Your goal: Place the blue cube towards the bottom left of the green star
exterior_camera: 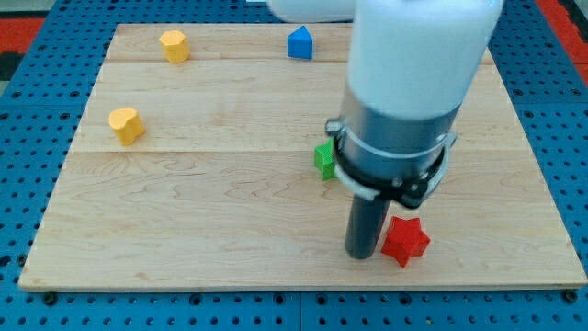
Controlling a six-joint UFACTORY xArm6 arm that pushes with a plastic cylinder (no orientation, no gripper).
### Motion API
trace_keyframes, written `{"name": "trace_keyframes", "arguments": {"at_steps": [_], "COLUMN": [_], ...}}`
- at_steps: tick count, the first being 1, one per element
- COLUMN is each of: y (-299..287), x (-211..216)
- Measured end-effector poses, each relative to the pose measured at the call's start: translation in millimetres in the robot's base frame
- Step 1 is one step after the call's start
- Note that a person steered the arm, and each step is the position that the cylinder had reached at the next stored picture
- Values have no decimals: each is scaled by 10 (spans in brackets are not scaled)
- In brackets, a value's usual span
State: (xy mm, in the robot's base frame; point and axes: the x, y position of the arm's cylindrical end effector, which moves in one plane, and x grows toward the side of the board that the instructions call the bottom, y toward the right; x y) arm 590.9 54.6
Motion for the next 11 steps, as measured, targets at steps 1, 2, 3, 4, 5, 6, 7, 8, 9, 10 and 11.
{"name": "trace_keyframes", "arguments": {"at_steps": [1, 2, 3, 4, 5, 6, 7, 8, 9, 10, 11], "y": [-107, 371, 780, 422, 188, 576, 907, 289, -201, -530, -322], "x": [163, -92, -172, -106, -433, -862, -1358, -1490, -1698, -1930, -2265]}}
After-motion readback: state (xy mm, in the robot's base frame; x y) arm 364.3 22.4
